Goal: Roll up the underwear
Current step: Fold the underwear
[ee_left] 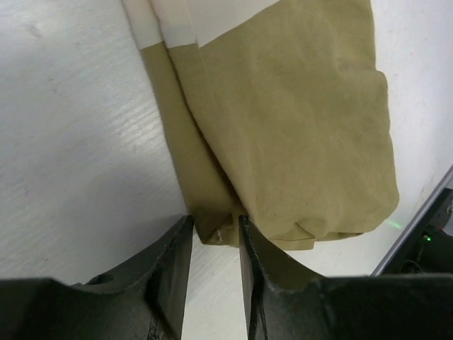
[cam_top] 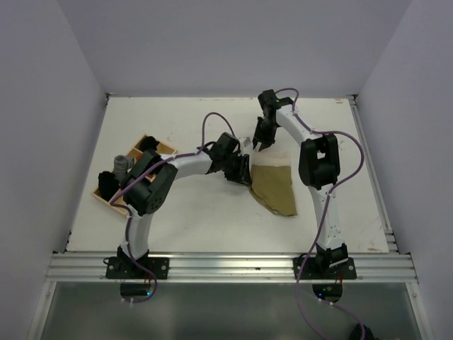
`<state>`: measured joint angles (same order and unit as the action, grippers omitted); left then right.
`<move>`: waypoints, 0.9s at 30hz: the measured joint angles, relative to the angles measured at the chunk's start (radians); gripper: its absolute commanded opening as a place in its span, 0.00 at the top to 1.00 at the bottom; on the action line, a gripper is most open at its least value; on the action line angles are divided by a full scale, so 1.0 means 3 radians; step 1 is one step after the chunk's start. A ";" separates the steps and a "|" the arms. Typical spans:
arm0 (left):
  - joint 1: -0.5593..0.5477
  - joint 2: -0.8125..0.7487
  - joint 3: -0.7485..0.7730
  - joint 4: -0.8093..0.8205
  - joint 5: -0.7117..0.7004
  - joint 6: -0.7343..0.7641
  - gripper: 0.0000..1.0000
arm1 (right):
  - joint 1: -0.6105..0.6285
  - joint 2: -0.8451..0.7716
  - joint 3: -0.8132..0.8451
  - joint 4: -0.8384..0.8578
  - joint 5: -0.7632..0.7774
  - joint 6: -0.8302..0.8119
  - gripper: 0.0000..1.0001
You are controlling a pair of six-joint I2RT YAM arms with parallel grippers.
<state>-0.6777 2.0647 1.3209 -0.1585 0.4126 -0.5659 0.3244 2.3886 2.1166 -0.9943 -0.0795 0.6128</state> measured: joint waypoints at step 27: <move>-0.0200 0.0397 0.0621 -0.0099 0.0296 0.0135 0.63 | -0.0362 -0.2626 -0.3623 0.0150 -0.0159 -0.0463 0.75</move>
<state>-0.7376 2.1838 1.5070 -0.1883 0.5014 -0.5255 0.2157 1.6009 1.0298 -0.9493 -0.1272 0.4740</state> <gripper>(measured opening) 0.377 0.258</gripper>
